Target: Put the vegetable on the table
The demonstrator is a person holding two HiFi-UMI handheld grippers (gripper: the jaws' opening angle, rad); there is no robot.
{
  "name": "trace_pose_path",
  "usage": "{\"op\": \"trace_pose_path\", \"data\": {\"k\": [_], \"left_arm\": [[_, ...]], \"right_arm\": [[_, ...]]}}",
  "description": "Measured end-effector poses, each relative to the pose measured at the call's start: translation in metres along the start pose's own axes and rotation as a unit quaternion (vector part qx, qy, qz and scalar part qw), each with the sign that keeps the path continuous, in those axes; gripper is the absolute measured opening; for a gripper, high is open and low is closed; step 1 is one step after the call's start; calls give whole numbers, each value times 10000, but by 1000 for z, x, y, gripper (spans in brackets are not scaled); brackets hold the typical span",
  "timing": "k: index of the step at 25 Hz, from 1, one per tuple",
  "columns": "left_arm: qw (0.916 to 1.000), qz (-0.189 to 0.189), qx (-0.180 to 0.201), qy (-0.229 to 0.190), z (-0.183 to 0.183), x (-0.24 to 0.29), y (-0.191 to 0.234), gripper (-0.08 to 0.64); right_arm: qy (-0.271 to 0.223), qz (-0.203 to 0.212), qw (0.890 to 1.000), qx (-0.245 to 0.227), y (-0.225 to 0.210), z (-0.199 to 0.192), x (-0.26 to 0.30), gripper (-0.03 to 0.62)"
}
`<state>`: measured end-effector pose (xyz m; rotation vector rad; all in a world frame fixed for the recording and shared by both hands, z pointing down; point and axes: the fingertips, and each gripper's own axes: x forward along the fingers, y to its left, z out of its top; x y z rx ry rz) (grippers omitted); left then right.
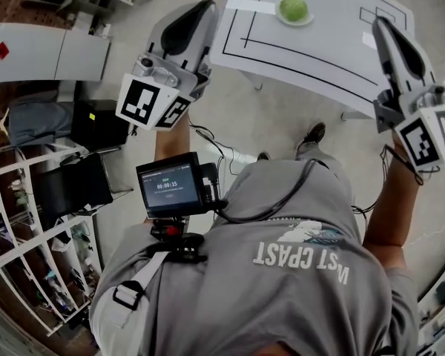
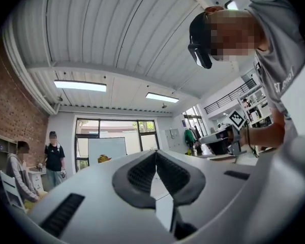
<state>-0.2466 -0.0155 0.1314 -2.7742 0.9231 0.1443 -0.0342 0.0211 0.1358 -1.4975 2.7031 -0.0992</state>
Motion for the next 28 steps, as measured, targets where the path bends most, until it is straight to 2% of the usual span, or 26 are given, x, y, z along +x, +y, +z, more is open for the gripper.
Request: {"op": "trace_pose_path", "data": {"k": [4, 7, 11, 19, 24, 28], "left_arm": [[9996, 138, -236, 0, 20, -73, 5, 8], [9997, 131, -205, 45, 44, -125, 10, 8], [9998, 83, -184, -34, 68, -182, 7, 8], [9998, -26, -171, -98, 75, -186, -1, 8], [9998, -59, -133, -97, 82, -188, -39, 8], [9996, -22, -253, -98, 83, -175, -70, 8]], "right_arm": [[-183, -142, 9996, -168, 65, 31, -21, 5], [-251, -137, 9992, -285, 125, 52, -31, 5], [-221, -280, 9988, -345, 187, 54, -50, 5], [-49, -419, 9982, -424, 197, 53, -66, 5], [-7, -371, 9980, -518, 202, 55, -101, 5], [101, -263, 9978, -592, 195, 63, -126, 5]]}}
